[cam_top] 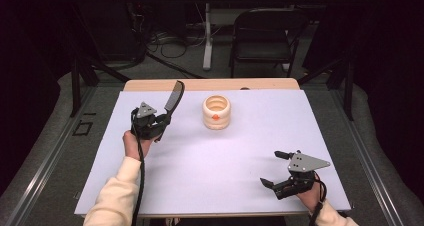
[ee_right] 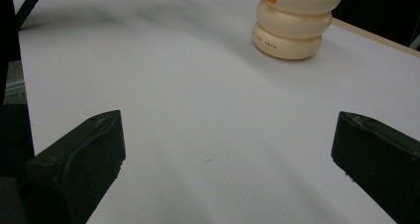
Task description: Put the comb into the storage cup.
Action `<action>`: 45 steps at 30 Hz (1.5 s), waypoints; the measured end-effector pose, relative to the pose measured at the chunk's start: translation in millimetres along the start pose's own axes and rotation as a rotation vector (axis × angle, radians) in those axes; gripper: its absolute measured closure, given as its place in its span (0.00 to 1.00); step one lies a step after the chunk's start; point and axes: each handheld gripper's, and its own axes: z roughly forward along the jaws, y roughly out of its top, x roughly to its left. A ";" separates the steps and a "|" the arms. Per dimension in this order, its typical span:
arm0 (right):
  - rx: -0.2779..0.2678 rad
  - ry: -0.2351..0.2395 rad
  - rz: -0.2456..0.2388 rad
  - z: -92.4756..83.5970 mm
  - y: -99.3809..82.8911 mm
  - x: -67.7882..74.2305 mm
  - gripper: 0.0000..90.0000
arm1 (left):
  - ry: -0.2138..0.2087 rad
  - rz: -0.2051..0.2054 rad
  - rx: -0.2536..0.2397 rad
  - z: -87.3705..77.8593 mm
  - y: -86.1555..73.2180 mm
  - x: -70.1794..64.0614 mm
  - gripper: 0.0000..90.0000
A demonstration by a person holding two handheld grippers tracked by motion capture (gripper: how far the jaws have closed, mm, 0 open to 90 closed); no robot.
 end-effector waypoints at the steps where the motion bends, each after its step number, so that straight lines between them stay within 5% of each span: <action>1: 0.000 0.000 -0.001 0.1 0.0 0.1 0.00 | -0.002 -0.002 -0.003 0.4 0.3 -0.2 0.80; 18: 0.000 0.000 -0.004 0.7 0.3 0.1 0.00 | -0.033 -0.037 -0.048 5.0 5.3 -2.4 0.80; 45: -0.004 -0.002 0.001 1.1 0.3 -0.4 0.00 | -0.077 -0.003 -0.093 8.2 25.8 -15.0 0.80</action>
